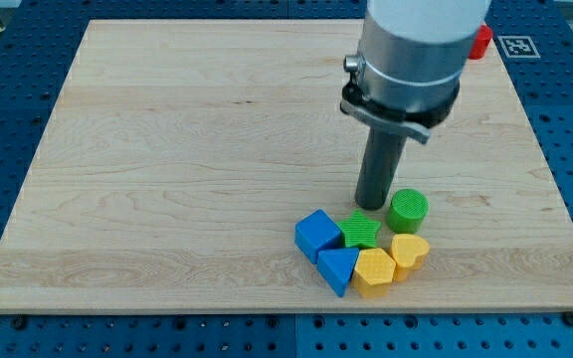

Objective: Move the arm to the top of the red circle

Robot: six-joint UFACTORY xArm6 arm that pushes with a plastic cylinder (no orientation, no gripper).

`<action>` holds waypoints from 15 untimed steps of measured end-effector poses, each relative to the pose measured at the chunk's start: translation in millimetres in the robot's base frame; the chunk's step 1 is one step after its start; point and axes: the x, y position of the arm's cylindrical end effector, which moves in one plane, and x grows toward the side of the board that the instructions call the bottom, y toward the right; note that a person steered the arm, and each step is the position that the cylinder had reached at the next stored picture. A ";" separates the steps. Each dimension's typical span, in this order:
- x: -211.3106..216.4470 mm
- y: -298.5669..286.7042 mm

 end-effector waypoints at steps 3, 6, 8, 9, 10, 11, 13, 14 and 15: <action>-0.3 51.2; 17.8 51.4; -66.8 -21.2; -143.6 -38.1; -218.8 -31.7; -273.4 12.9; -313.0 116.4; -312.6 202.6; -307.5 259.5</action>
